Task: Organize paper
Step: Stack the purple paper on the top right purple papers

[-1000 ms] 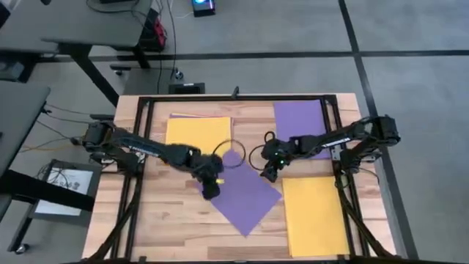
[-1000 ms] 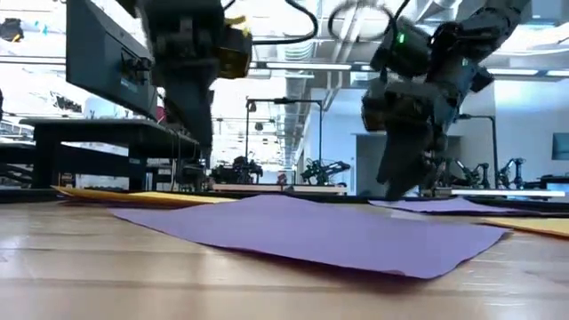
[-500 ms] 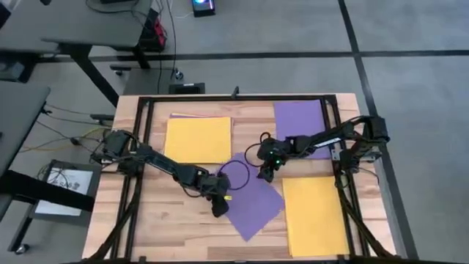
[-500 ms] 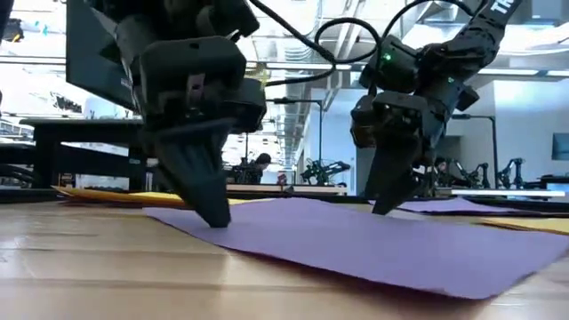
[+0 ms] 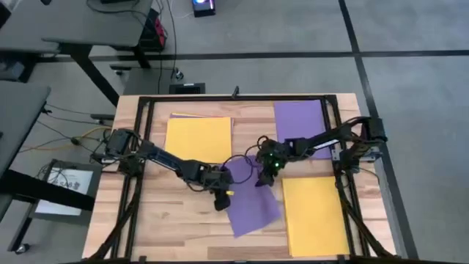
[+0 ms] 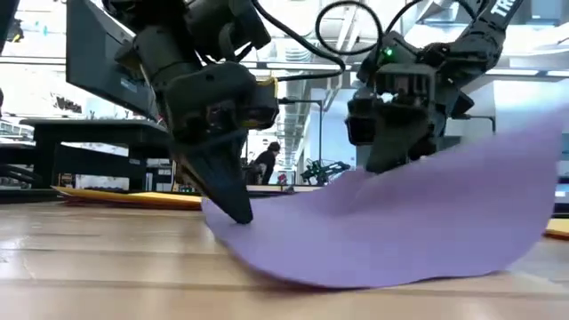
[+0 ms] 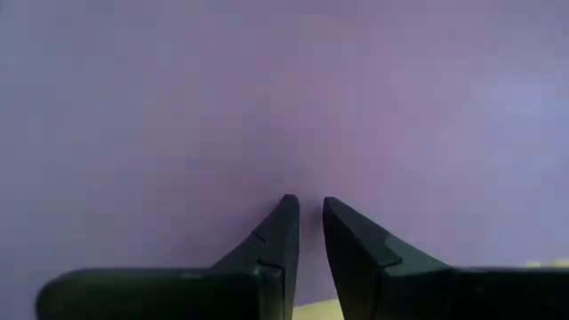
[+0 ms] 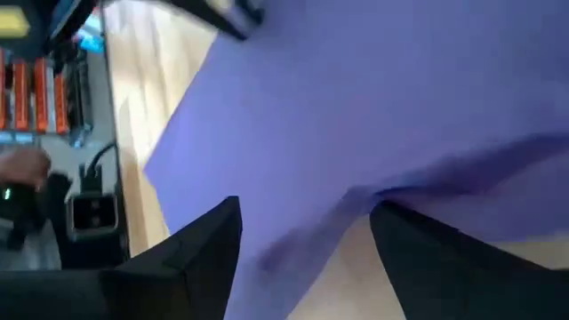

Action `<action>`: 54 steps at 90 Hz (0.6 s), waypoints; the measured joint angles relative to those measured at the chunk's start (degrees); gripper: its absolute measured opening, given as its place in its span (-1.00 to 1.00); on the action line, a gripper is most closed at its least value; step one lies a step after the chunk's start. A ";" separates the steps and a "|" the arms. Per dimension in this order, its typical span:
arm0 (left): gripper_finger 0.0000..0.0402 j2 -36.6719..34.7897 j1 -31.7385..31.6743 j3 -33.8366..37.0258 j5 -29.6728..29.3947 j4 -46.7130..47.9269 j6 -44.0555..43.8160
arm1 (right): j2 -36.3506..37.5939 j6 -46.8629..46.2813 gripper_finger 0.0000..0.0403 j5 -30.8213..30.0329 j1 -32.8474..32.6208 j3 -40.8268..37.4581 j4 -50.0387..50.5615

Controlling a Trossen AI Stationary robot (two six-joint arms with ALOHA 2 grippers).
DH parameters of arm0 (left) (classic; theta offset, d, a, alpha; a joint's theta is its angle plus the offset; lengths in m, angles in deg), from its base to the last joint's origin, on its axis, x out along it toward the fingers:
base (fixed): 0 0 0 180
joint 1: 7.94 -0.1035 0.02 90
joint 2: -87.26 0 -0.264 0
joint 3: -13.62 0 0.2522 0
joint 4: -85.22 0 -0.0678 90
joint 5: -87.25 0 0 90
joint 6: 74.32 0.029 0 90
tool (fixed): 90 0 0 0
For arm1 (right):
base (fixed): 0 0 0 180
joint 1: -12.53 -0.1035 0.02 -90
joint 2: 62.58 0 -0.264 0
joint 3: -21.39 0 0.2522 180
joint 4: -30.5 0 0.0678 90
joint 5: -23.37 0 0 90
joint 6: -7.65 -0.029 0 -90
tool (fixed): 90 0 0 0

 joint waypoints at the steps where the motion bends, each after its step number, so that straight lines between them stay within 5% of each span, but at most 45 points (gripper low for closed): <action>1: -0.79 0.01 0.00 0.00 -0.04 -0.01 0.00 | 0.00 -0.24 0.15 0.01 0.10 0.00 -0.24; 30: -0.79 0.07 0.02 0.07 -0.90 -0.71 0.11 | 0.11 -14.29 0.14 1.02 0.20 0.09 -7.91; 54: -0.79 0.17 0.04 0.13 -2.00 -5.80 0.66 | 0.49 -20.04 0.14 -6.52 -1.76 0.45 11.58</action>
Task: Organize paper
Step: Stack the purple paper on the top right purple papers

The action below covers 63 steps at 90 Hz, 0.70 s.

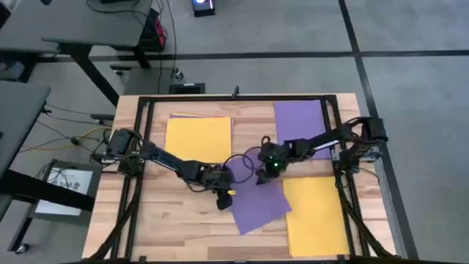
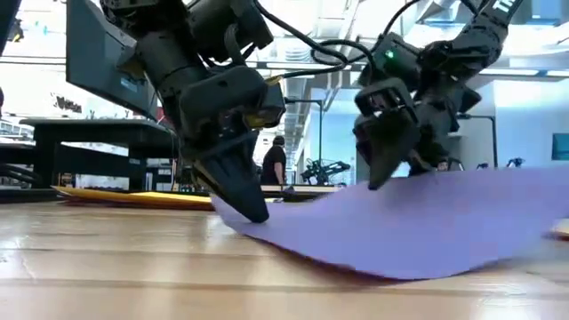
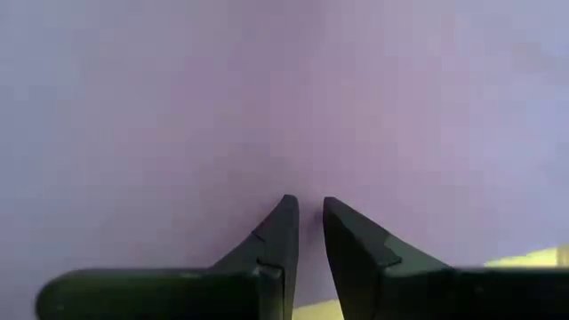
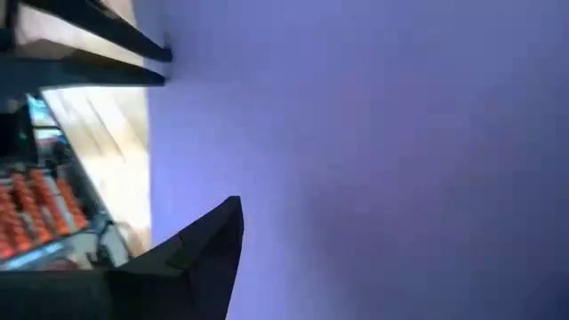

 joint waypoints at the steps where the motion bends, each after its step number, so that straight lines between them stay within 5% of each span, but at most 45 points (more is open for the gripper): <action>1: -0.79 0.00 0.00 0.00 -0.01 -0.05 0.00 | 0.01 -0.04 0.14 -0.05 -0.10 0.04 0.53; 27: -0.79 0.02 0.04 -0.02 -0.52 -0.57 1.86 | -0.23 -1.11 0.14 -0.70 -1.80 -0.27 -14.85; 63: -0.79 0.04 0.04 0.00 -0.46 -1.62 2.70 | -0.34 -3.64 -0.20 -6.46 -2.14 -0.29 -6.96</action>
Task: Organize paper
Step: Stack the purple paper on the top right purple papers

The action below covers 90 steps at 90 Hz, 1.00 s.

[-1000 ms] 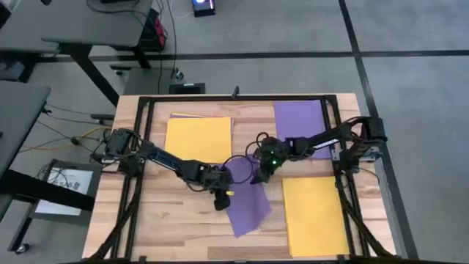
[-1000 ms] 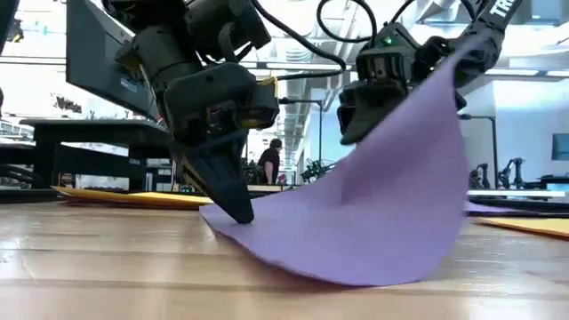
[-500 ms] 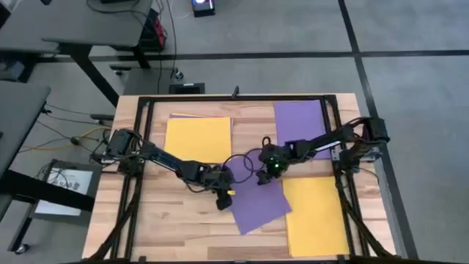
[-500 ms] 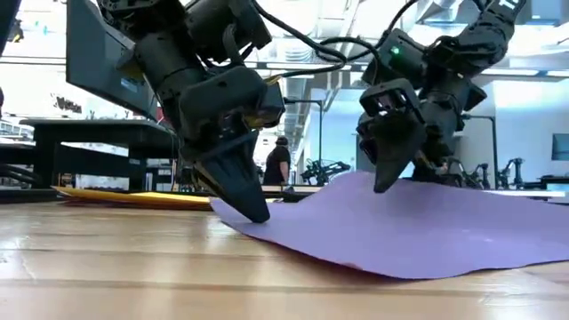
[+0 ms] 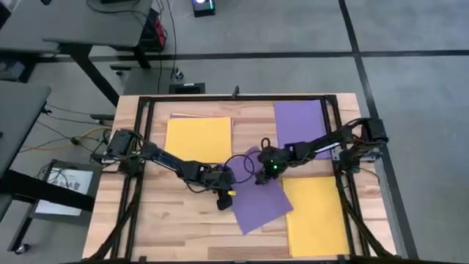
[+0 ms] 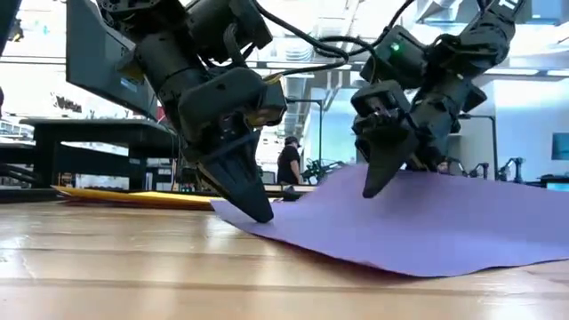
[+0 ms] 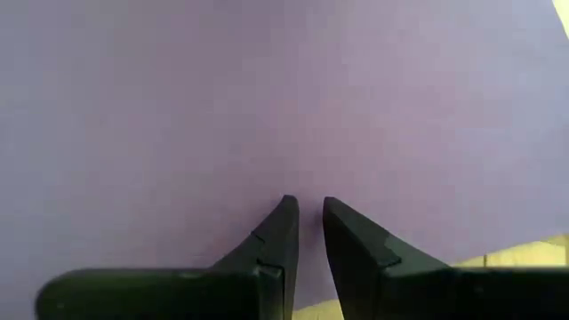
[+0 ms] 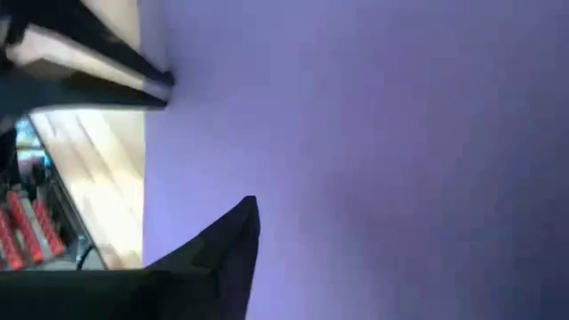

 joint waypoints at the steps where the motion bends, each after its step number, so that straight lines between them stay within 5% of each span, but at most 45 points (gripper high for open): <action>1: -0.79 0.00 0.00 0.00 -0.01 -0.01 0.11 | 0.00 0.05 -0.21 -0.16 -0.01 0.00 0.01; 17: -0.79 -0.15 0.02 -0.02 0.43 -0.12 1.15 | 0.02 0.87 -0.37 -0.91 -0.11 0.00 0.44; 35: -0.79 -7.55 -1.00 0.19 2.18 7.14 1.56 | 2.59 0.49 -0.94 -1.23 0.28 0.00 1.51; 58: -0.79 -24.48 -7.35 -2.29 3.34 28.09 8.28 | 18.32 0.83 -1.00 -1.71 8.74 0.07 15.70; 90: -0.79 -34.06 -21.53 -2.40 2.91 36.24 27.81 | 40.07 8.82 -1.00 -6.08 32.17 0.13 46.56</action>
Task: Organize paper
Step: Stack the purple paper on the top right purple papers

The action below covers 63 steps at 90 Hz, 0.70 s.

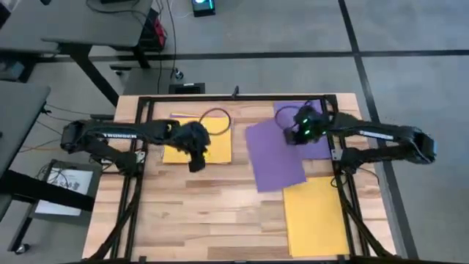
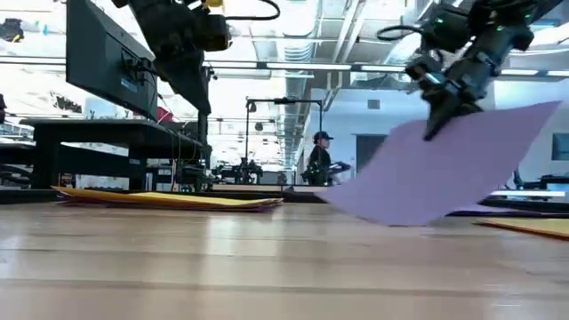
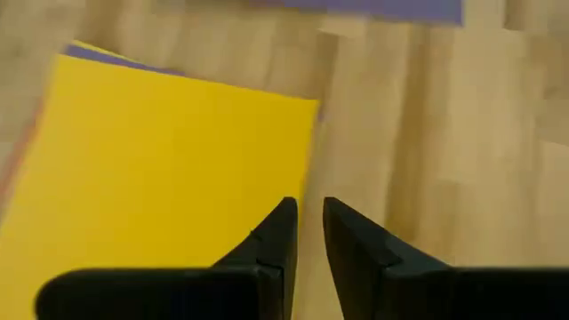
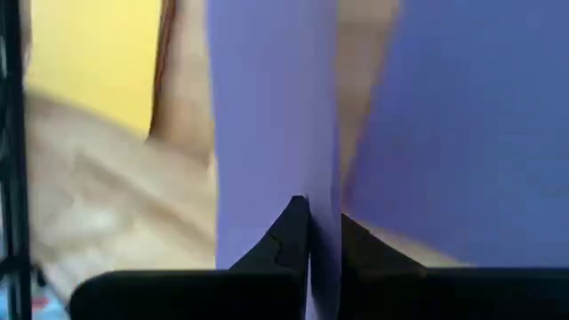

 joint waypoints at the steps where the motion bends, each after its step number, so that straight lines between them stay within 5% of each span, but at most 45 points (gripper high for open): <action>1: -0.79 -0.01 -0.30 0.00 0.00 0.00 0.57 | 0.20 0.44 -1.00 -0.02 0.73 0.00 0.88; 15: -0.79 0.36 -3.95 0.00 0.06 -0.21 8.32 | -0.18 6.95 -1.00 -0.89 9.30 -0.07 8.87; 45: -0.79 0.33 -7.60 -0.02 0.15 0.11 14.86 | -9.29 21.90 -1.00 -4.94 24.69 1.92 4.57; 63: -0.79 0.33 -7.69 -0.04 0.17 0.77 15.42 | -13.92 24.19 -1.00 -10.99 28.64 2.34 4.12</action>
